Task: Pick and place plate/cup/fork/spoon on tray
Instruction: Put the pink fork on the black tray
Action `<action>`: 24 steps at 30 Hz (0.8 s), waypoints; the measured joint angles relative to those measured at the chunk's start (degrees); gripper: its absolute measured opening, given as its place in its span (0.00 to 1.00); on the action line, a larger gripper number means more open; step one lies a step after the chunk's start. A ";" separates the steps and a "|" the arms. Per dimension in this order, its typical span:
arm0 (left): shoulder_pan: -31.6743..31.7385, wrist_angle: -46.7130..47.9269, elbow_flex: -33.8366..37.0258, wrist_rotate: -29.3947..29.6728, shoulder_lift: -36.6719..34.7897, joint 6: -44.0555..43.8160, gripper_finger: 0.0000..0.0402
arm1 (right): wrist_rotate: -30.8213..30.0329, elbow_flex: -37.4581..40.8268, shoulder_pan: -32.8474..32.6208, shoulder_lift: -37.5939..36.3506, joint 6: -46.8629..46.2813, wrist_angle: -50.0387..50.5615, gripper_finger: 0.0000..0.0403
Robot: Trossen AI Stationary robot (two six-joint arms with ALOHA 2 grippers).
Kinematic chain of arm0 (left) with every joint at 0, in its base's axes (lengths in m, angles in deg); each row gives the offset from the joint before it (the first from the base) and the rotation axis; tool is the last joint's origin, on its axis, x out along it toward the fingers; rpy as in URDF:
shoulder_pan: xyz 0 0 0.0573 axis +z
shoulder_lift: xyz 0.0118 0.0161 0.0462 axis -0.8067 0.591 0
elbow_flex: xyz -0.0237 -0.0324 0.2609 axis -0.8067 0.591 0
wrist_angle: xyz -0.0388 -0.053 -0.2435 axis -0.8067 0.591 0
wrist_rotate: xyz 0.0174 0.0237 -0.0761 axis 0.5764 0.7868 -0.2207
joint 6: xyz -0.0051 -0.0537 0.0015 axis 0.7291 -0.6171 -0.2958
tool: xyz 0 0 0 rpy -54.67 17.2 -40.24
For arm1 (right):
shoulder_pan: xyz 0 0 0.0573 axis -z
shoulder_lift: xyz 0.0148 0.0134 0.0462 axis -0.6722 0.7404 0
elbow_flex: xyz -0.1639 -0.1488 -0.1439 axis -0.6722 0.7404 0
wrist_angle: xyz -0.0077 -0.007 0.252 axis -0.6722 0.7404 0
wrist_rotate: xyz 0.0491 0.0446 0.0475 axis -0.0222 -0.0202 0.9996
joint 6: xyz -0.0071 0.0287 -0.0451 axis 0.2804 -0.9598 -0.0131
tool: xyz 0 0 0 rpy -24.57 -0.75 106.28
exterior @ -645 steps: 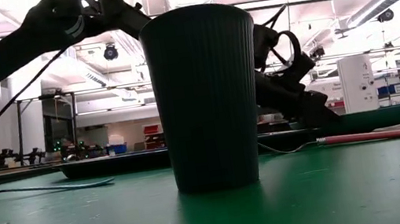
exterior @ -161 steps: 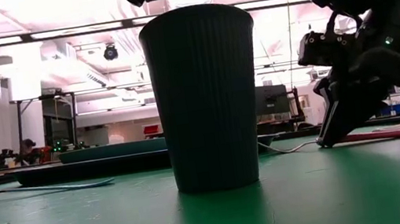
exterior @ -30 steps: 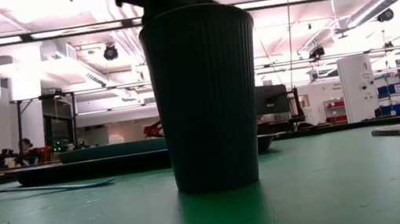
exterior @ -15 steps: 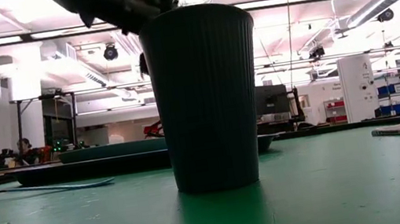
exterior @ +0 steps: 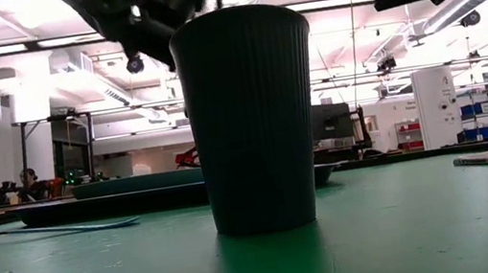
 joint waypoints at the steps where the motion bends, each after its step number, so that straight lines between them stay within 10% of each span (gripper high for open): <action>1: 0.32 0.55 -0.47 -0.84 0.98 -0.66 0.04 | -0.04 0.01 0.00 -0.07 0.02 -0.06 0.15; 24: 6.39 21.40 -10.39 -3.12 12.53 -1.03 0.11 | 1.95 0.02 0.00 -1.31 -0.02 1.94 0.15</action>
